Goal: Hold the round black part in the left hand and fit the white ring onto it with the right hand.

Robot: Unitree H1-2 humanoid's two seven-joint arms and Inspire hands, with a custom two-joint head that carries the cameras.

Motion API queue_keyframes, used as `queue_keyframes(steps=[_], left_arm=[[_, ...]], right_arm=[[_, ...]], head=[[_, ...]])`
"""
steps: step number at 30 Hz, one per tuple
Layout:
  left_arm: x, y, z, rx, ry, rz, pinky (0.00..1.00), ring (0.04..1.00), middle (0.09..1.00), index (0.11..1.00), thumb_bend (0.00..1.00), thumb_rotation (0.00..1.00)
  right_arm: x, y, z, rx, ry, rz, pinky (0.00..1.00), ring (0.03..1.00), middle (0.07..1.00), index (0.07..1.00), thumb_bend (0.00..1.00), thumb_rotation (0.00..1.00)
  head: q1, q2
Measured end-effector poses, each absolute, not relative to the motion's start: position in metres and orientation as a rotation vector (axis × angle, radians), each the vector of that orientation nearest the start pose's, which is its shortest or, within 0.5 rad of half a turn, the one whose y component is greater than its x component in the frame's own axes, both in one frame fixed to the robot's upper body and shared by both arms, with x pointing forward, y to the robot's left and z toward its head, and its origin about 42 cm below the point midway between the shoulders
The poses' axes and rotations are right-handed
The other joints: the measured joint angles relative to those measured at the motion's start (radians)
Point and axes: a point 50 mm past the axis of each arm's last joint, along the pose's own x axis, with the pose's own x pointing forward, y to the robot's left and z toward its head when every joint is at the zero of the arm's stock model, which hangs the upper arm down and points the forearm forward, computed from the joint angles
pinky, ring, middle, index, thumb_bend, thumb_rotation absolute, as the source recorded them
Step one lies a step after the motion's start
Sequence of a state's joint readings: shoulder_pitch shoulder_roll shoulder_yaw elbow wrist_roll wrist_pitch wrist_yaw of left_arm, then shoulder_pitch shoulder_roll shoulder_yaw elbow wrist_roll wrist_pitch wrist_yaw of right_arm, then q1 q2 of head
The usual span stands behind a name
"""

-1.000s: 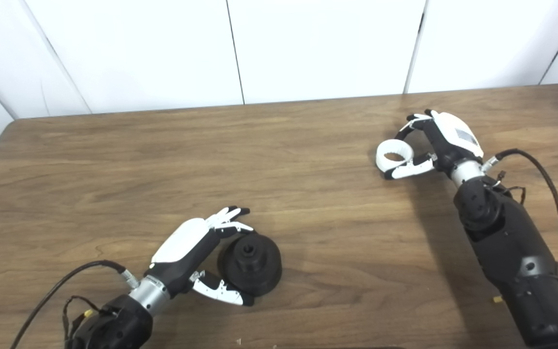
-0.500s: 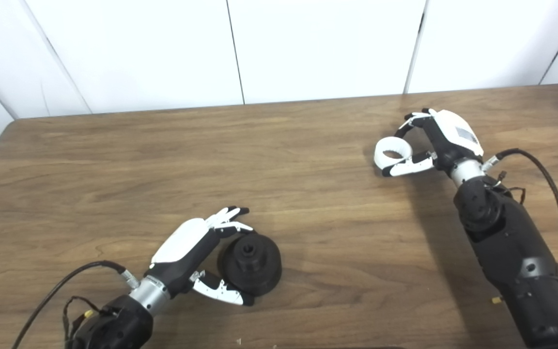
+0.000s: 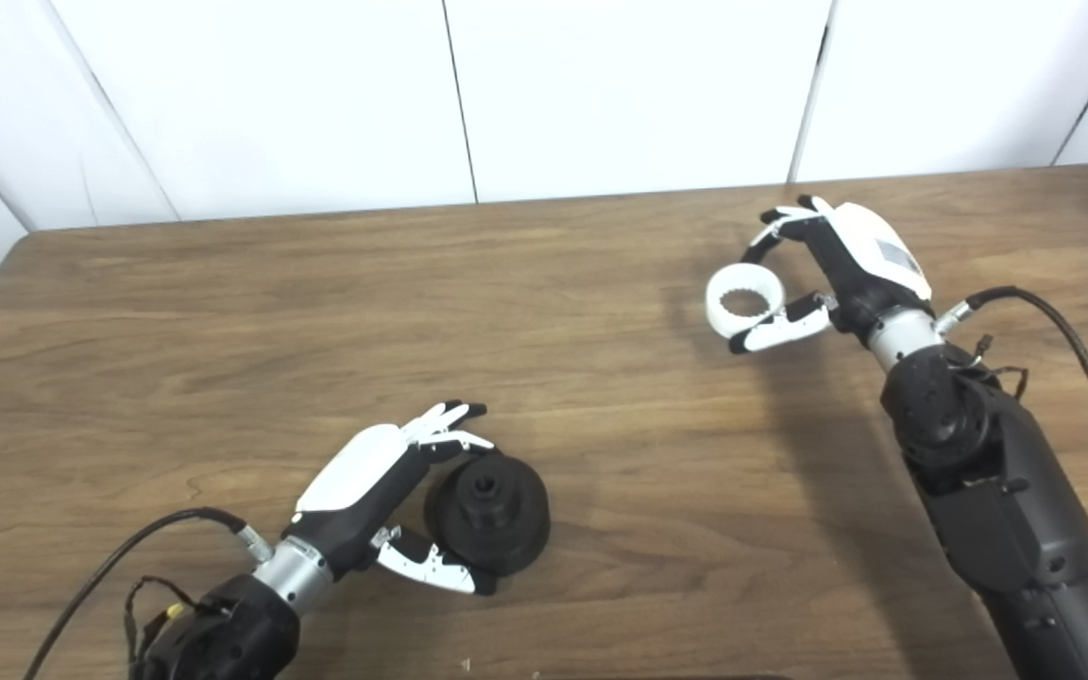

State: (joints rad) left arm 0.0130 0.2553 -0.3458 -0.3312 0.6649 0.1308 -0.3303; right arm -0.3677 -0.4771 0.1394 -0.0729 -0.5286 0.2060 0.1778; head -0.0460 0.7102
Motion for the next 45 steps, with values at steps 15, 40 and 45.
queue_keyframes(steps=[15, 40, 45], left_arm=[[0.255, 0.179, 0.146, 0.893, -0.144, -0.528, 0.97, 1.000, 0.965, 0.692, 0.90, 0.20], [0.256, 0.175, 0.143, 0.881, -0.157, -0.521, 0.99, 1.000, 0.965, 0.688, 0.90, 0.19], [0.257, 0.174, 0.143, 0.880, -0.159, -0.522, 1.00, 1.000, 0.962, 0.686, 0.90, 0.19]], right_arm=[[0.335, -0.244, 0.269, -0.983, -0.299, 0.262, 0.88, 0.961, 0.852, 0.489, 0.52, 0.15], [0.283, -0.181, 0.261, -0.930, -0.301, 0.520, 0.89, 0.971, 0.858, 0.489, 0.52, 0.16], [0.278, -0.175, 0.254, -0.911, -0.286, 0.543, 0.91, 0.966, 0.857, 0.489, 0.52, 0.16]], head=[[0.006, -0.003], [0.015, 0.003], [0.018, 0.006]])
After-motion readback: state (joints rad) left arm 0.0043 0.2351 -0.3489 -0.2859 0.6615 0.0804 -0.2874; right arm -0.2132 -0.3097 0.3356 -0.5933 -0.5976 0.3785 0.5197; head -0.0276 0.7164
